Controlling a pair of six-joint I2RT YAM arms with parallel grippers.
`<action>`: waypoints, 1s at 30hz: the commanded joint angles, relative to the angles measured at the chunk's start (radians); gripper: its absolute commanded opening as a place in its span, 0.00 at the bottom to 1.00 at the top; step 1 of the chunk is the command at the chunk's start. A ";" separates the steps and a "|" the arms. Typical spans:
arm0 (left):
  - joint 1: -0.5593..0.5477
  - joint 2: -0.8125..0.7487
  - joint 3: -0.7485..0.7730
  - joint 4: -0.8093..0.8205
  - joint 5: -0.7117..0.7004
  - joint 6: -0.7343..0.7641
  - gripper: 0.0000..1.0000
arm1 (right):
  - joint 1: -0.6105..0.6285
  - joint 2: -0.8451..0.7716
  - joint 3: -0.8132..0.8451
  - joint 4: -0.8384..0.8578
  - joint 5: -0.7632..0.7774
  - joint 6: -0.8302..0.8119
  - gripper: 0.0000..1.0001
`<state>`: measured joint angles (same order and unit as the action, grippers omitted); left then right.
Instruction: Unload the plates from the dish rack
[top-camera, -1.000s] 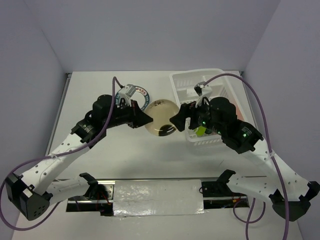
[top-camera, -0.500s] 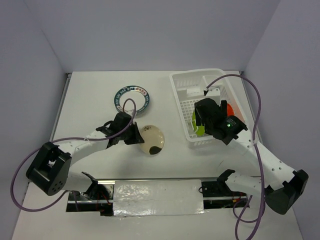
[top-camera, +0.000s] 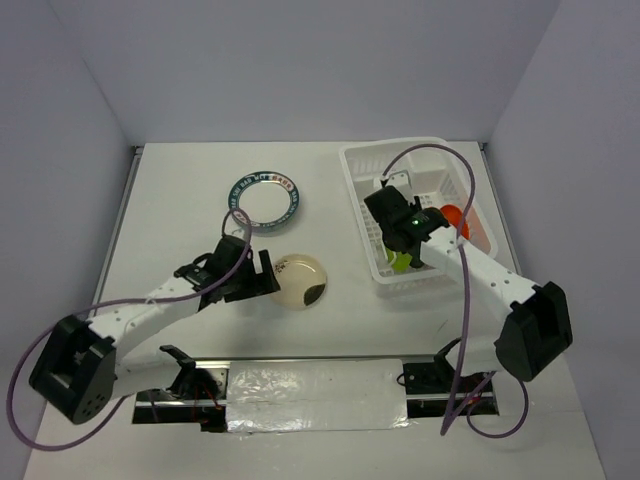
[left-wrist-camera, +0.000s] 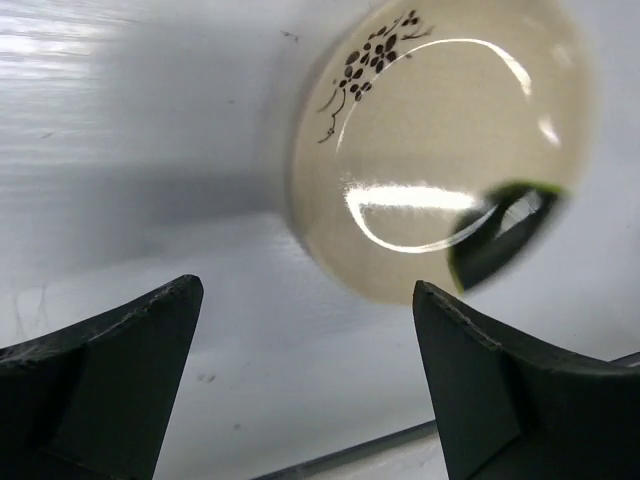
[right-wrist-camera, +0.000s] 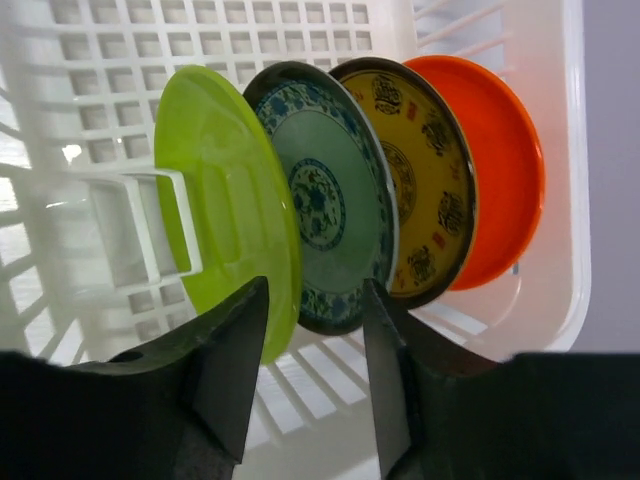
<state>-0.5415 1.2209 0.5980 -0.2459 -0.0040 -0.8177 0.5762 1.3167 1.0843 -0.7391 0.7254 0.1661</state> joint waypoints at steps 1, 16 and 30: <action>-0.002 -0.144 0.049 -0.160 -0.112 0.017 1.00 | -0.018 0.071 0.058 0.063 0.043 -0.033 0.47; -0.005 -0.416 0.237 -0.412 -0.177 0.161 1.00 | -0.018 0.167 0.098 0.020 0.092 -0.011 0.00; -0.006 -0.419 0.272 -0.434 -0.183 0.166 1.00 | -0.009 0.113 0.203 -0.048 0.258 -0.089 0.00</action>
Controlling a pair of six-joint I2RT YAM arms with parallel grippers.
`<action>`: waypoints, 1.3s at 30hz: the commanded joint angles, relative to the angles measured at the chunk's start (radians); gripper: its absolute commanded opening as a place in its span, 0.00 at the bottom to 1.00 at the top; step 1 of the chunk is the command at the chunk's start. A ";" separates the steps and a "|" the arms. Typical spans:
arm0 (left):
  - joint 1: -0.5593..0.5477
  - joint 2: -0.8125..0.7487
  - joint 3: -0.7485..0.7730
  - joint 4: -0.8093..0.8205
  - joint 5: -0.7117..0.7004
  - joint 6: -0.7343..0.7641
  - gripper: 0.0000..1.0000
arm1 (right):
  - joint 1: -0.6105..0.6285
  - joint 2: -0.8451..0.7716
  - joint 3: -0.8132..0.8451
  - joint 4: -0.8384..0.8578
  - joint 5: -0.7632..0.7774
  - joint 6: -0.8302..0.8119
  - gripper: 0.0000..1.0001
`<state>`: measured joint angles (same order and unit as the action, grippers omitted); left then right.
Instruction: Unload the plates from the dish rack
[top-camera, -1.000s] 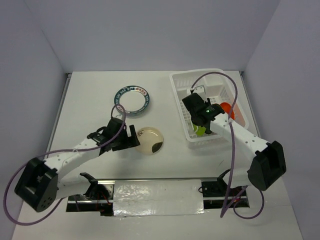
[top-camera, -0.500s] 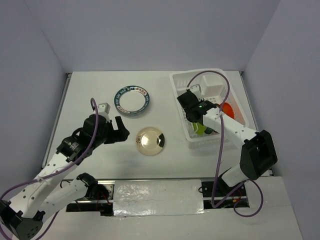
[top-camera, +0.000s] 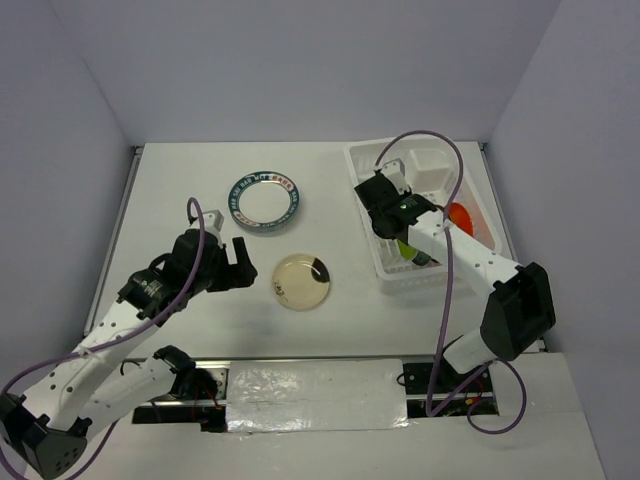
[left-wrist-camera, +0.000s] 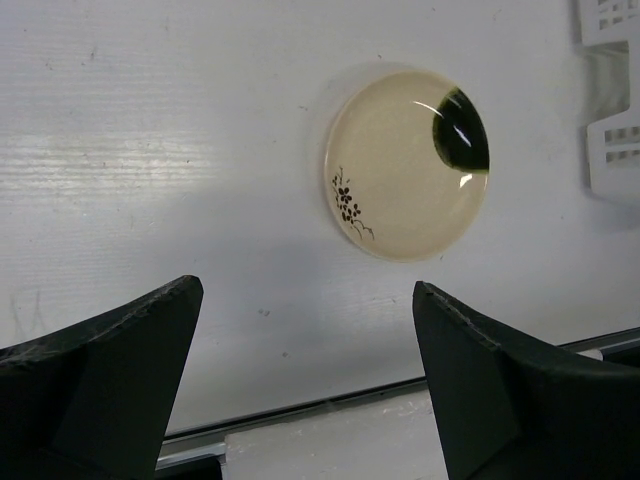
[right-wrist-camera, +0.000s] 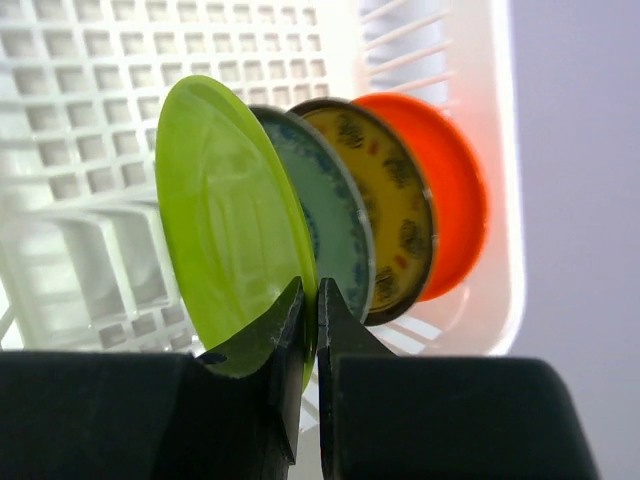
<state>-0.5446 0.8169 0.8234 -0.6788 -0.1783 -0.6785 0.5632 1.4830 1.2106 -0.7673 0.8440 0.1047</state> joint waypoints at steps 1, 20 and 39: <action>-0.003 -0.018 0.054 -0.004 -0.009 0.027 1.00 | 0.010 -0.055 0.087 -0.033 0.153 -0.008 0.00; -0.008 0.050 0.160 0.459 0.506 0.063 0.95 | 0.138 -0.478 0.089 0.135 -0.866 0.121 0.00; -0.021 0.179 0.160 0.377 0.325 0.028 0.00 | 0.150 -0.558 -0.115 0.369 -0.948 0.284 0.81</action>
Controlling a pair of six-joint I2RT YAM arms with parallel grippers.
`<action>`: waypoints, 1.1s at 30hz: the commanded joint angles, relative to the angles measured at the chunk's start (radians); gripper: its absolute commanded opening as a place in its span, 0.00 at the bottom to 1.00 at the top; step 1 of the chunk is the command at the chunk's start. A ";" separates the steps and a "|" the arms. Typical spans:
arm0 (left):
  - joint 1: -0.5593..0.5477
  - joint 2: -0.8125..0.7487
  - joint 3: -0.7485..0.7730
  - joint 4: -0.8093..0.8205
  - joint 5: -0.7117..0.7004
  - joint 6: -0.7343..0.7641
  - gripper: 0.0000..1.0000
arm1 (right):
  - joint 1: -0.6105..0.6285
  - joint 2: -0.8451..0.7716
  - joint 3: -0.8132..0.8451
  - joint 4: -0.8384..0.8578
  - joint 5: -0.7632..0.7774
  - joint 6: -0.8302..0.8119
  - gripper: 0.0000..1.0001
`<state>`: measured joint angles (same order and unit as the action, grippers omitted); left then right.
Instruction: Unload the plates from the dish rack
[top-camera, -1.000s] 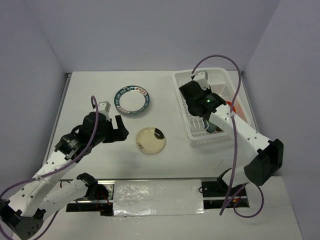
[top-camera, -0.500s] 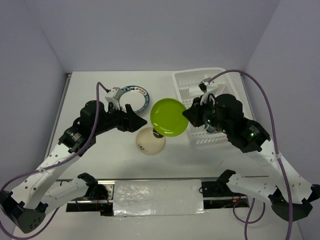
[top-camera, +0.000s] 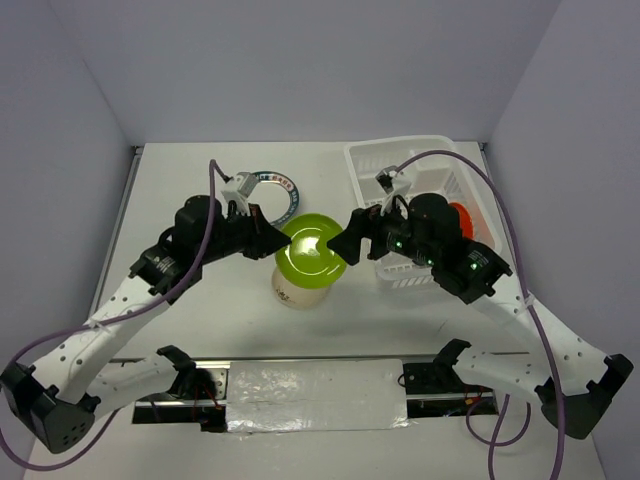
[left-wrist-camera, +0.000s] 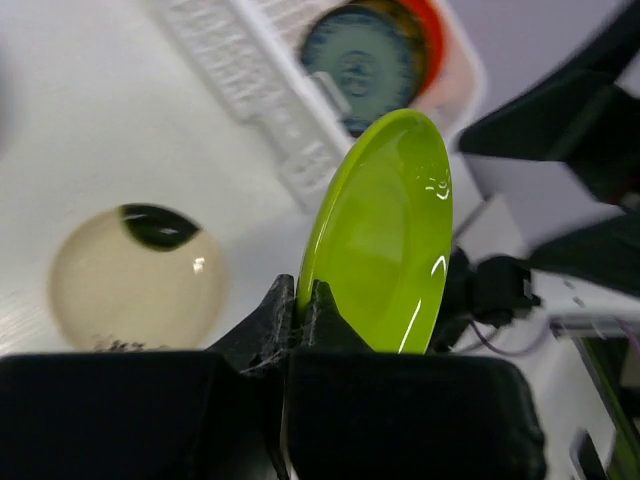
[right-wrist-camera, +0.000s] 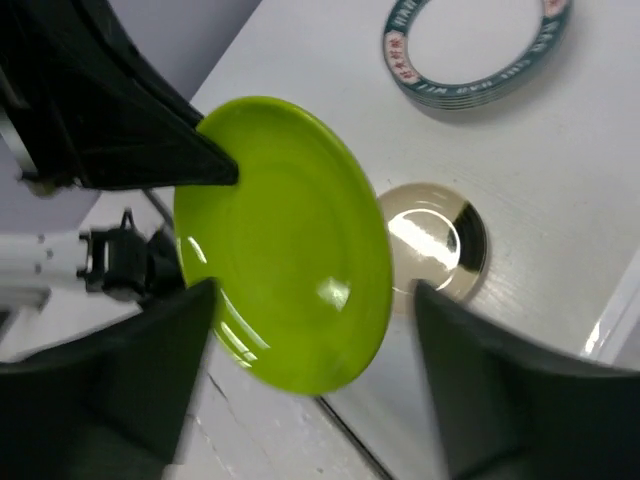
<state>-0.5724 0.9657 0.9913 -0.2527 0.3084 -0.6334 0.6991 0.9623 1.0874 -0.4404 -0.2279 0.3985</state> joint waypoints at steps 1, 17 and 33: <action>0.006 0.040 -0.014 -0.110 -0.266 -0.032 0.00 | 0.014 -0.040 0.017 -0.036 0.316 -0.015 1.00; 0.068 0.419 -0.169 0.128 -0.210 -0.071 0.29 | -0.042 -0.034 -0.023 -0.308 0.820 -0.107 1.00; 0.068 0.342 -0.187 -0.065 -0.305 -0.032 1.00 | -0.282 0.096 -0.087 -0.254 0.814 -0.251 0.71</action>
<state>-0.5072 1.3933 0.7944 -0.2642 0.0326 -0.7029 0.4488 1.0172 0.9955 -0.7273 0.5449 0.1947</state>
